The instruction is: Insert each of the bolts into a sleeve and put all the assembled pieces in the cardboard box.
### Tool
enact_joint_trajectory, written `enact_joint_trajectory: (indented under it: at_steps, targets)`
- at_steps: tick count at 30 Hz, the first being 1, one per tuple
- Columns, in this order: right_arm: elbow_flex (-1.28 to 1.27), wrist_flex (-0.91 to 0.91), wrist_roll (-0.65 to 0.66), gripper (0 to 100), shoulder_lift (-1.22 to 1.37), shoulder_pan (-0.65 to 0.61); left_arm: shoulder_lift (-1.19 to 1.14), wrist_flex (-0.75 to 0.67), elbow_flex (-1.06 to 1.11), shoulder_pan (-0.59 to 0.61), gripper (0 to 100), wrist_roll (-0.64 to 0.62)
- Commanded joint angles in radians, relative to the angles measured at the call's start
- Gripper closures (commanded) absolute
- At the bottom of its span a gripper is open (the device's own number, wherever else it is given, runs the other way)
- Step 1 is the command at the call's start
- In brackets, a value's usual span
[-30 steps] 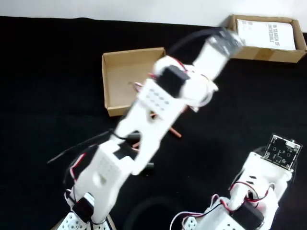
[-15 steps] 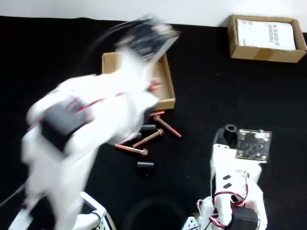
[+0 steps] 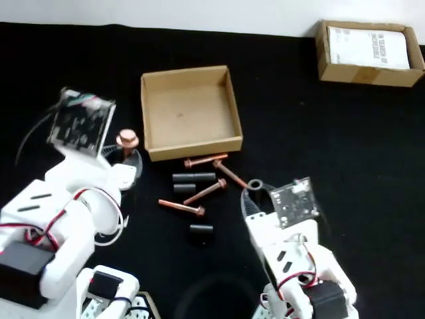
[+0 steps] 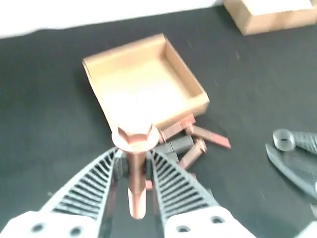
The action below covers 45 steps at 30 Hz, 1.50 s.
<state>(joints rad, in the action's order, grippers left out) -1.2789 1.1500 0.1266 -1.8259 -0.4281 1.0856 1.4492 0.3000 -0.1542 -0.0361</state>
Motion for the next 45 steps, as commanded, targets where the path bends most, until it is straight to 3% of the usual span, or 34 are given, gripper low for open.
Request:
enact_joint_trajectory:
  at_steps: [1, 8, 11, 17, 24, 35, 45]
  targets:
    - [-0.038, -0.076, -0.032, 99.1, -0.007, -0.022, 0.159, -0.250, 0.260, 0.019, 99, -0.038]
    - [-0.197, -0.367, -0.114, 99.1, -0.004, -0.074, 0.255, -0.546, 0.573, 0.016, 99, -0.460]
    - [-0.228, -0.409, -0.117, 99.1, -0.004, -0.110, 0.255, -0.686, 0.619, -0.033, 99, -0.559]
    - [-0.291, -0.458, -0.117, 99.1, -0.005, -0.116, 0.197, -0.749, 0.654, -0.182, 99, -0.568]
    - [-0.305, -0.481, -0.115, 99.1, -0.005, -0.114, -0.059, -0.930, 0.608, -0.205, 99, -0.568]
    - [-0.298, -0.481, -0.117, 99.1, -0.005, -0.085, -0.384, -0.980, 0.409, -0.384, 99, -0.569]
    - [-0.303, -0.481, -0.115, 99.1, -0.005, -0.030, -0.384, -0.953, 0.406, -0.386, 99, -0.568]
